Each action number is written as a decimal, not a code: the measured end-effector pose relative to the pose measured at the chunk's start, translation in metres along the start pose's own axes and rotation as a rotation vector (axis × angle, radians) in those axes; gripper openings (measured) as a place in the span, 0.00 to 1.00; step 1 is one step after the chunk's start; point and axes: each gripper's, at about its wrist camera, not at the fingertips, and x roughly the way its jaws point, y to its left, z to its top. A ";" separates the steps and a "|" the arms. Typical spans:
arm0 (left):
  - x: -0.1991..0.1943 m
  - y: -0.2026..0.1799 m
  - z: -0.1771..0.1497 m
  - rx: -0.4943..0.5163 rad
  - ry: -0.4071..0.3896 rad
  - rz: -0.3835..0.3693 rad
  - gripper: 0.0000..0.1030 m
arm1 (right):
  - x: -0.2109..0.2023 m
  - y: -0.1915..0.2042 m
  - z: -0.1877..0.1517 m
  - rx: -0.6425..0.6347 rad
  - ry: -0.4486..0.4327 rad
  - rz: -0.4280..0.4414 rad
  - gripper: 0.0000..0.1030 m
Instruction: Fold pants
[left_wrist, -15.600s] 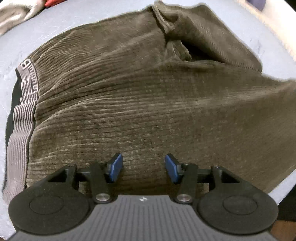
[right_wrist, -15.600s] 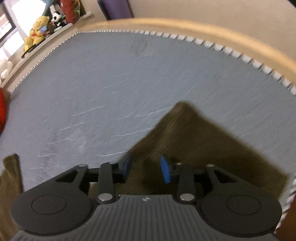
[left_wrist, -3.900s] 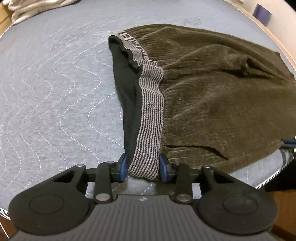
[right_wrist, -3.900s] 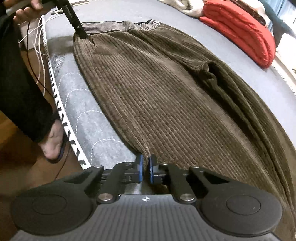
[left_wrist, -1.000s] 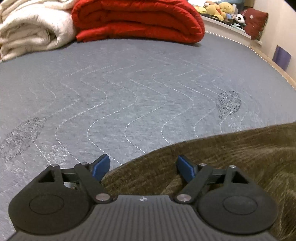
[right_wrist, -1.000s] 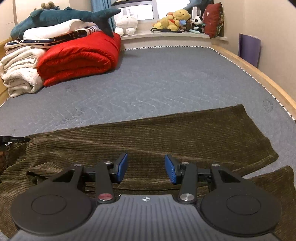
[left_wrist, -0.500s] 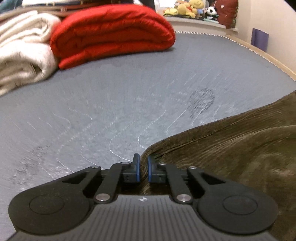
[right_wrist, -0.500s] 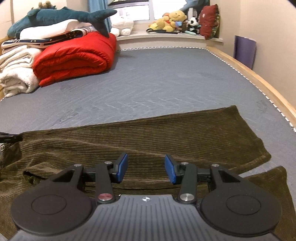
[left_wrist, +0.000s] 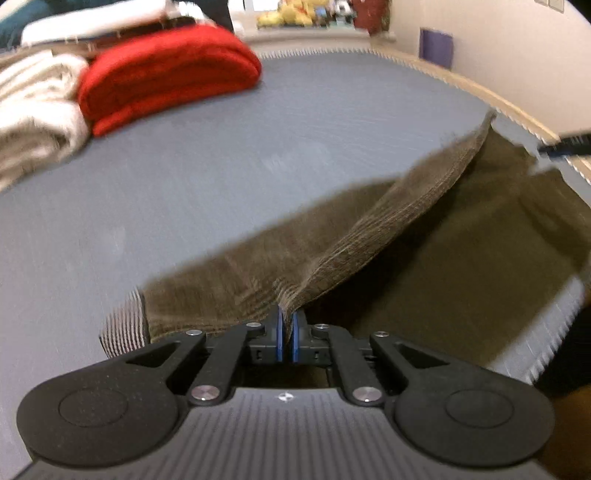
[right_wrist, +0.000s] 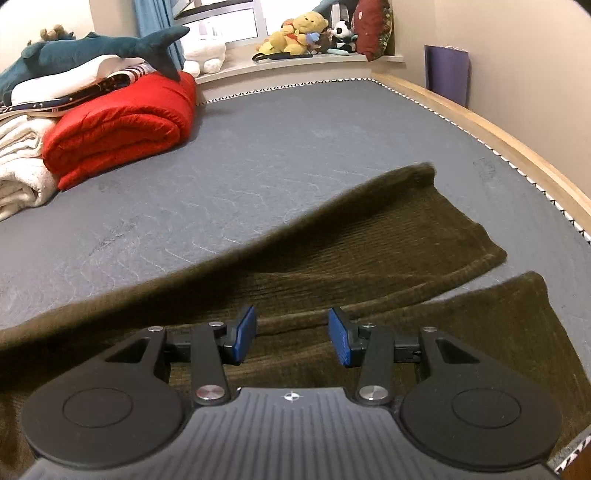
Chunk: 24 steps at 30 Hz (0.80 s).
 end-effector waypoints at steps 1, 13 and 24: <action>-0.001 -0.004 -0.009 -0.007 0.025 -0.005 0.07 | -0.003 -0.001 -0.002 -0.003 -0.004 -0.002 0.45; 0.032 0.036 -0.047 -0.598 0.232 -0.235 0.60 | -0.006 -0.030 -0.004 0.146 0.001 -0.020 0.45; 0.070 0.051 -0.027 -0.714 0.182 -0.047 0.70 | 0.004 -0.034 0.006 0.187 -0.004 0.019 0.45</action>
